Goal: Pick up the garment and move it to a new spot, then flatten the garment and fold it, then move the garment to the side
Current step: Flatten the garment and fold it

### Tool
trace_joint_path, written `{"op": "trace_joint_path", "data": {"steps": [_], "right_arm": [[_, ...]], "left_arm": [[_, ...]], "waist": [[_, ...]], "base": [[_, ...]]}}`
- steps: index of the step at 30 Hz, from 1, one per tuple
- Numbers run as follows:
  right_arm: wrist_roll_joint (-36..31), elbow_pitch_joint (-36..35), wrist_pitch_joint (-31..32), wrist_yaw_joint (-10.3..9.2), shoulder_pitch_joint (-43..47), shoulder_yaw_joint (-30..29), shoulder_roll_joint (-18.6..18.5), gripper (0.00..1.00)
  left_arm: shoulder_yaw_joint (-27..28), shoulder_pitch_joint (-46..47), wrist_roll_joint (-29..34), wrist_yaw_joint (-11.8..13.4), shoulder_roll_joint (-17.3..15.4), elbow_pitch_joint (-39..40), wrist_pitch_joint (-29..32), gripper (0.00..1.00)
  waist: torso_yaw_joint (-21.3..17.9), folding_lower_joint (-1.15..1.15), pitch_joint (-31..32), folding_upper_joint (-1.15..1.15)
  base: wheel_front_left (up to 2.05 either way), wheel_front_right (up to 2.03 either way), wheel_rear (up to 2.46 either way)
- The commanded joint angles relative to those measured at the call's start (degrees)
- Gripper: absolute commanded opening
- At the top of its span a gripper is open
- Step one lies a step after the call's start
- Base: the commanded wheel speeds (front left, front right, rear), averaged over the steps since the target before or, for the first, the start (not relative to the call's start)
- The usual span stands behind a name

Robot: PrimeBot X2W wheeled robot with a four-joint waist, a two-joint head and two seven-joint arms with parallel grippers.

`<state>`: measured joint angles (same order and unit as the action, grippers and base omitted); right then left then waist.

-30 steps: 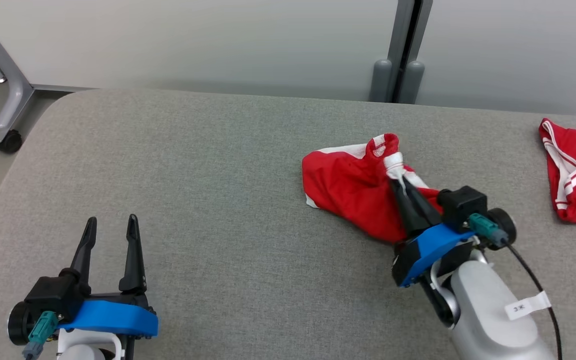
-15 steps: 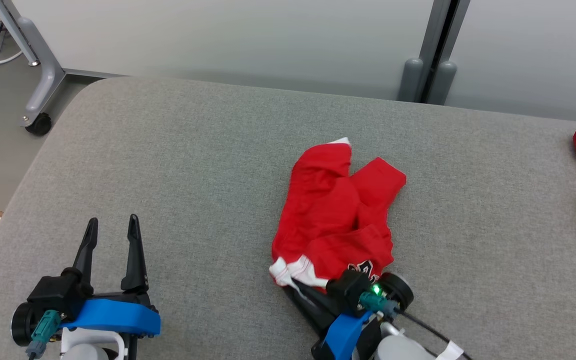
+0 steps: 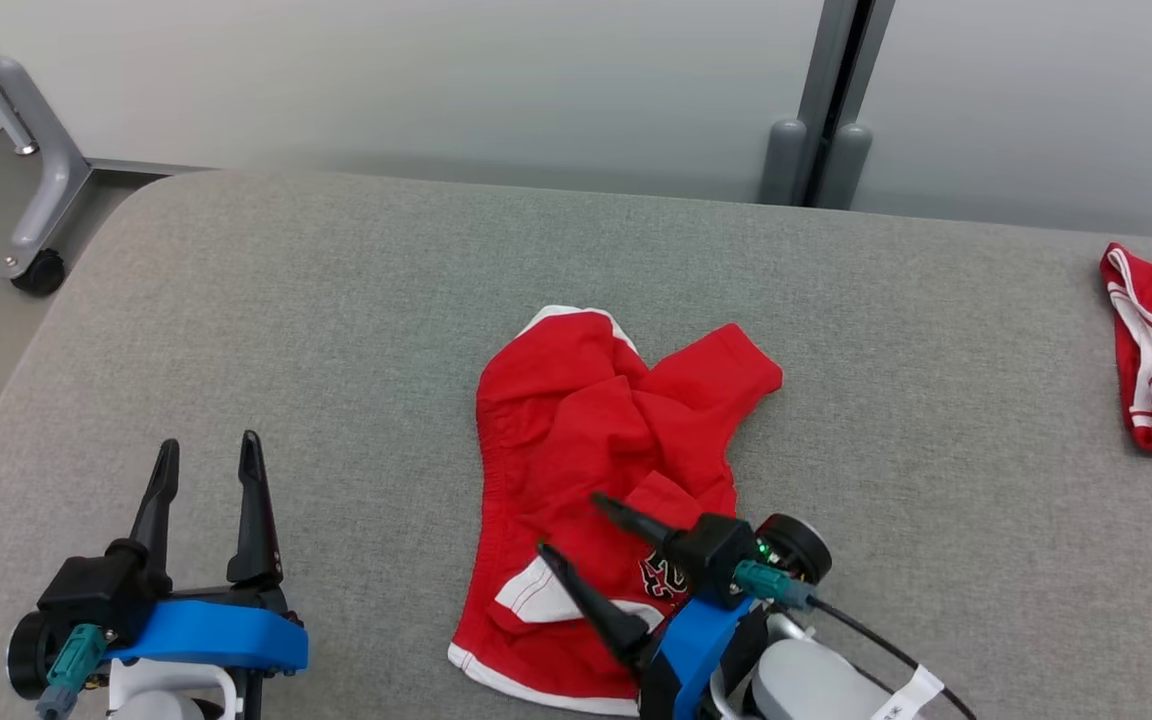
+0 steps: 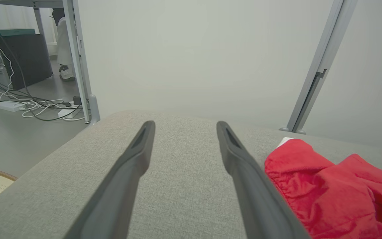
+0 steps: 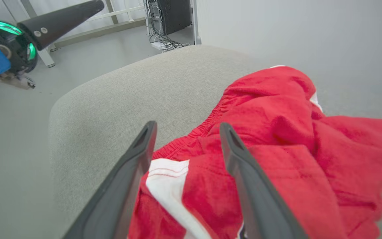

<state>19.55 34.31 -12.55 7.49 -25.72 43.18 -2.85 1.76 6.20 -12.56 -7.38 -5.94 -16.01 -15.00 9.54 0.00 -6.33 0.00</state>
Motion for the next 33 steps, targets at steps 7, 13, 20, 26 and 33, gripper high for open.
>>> {"op": "trace_joint_path", "data": {"steps": [7,13,20,26,33], "right_arm": [[-6.55,-0.43,-0.26,0.01,-1.61,-8.73,-0.10,1.00],[-10.82,-0.58,2.55,0.01,-0.56,-13.32,-0.58,1.00],[-12.22,2.10,5.78,0.01,1.99,-13.37,-1.00,1.00],[-11.06,4.73,5.48,0.01,1.90,-13.10,-0.80,0.00],[-10.01,5.75,1.96,0.01,0.25,-17.37,-2.20,0.00]], "left_arm": [[0.84,-0.56,0.55,-0.13,-0.03,0.89,-0.25,1.00],[0.56,-0.33,0.57,-0.14,0.14,0.94,-0.26,1.00],[0.27,0.31,0.23,-0.16,0.24,0.72,-0.25,1.00],[0.47,0.14,0.08,-0.17,0.09,0.51,-0.25,1.00],[0.17,-0.19,0.46,-0.17,0.06,0.38,-0.26,1.00]], "waist": [[-1.17,0.00,0.24,0.00],[-0.89,0.00,-0.22,0.00],[0.36,0.00,-0.93,0.00],[0.26,0.00,-1.04,0.00],[-0.94,0.00,-0.14,0.00]], "base": [[0.00,0.00,0.00],[0.00,0.00,0.00],[0.00,0.00,0.00],[0.00,0.00,0.00],[0.00,0.00,0.00]]}}
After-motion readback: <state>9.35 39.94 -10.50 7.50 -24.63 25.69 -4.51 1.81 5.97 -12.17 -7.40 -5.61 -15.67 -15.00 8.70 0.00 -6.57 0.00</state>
